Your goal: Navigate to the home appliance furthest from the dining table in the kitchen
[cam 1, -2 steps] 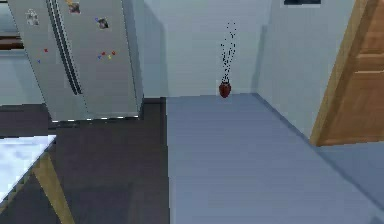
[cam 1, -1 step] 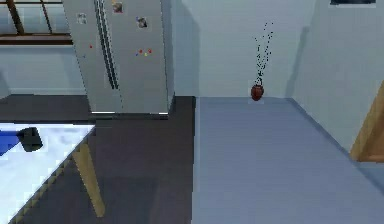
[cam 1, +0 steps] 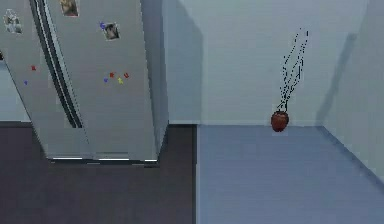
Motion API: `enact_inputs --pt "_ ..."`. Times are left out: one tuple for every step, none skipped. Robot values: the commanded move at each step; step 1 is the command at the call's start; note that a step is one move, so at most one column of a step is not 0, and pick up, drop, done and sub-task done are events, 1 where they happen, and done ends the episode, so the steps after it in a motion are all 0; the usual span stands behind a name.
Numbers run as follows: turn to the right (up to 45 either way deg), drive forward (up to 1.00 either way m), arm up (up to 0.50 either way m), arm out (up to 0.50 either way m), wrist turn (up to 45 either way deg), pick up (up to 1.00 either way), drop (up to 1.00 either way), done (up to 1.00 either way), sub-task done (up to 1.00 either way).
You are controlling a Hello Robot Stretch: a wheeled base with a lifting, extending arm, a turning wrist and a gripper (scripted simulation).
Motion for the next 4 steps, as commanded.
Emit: enact_inputs --pt "-6.0 0.0 0.0 0.0 0.0 0.0 0.0 0.0 0.0" --pt "0.0 0.4 0.0 0.0 0.0 0.0 0.0 0.0 0.0" --pt "-42.0 0.0 0.0 0.0 0.0 0.0 0.0 0.0 0.0" --pt "0.0 0.4 0.0 0.0 0.0 0.0 0.0 0.0 0.0"
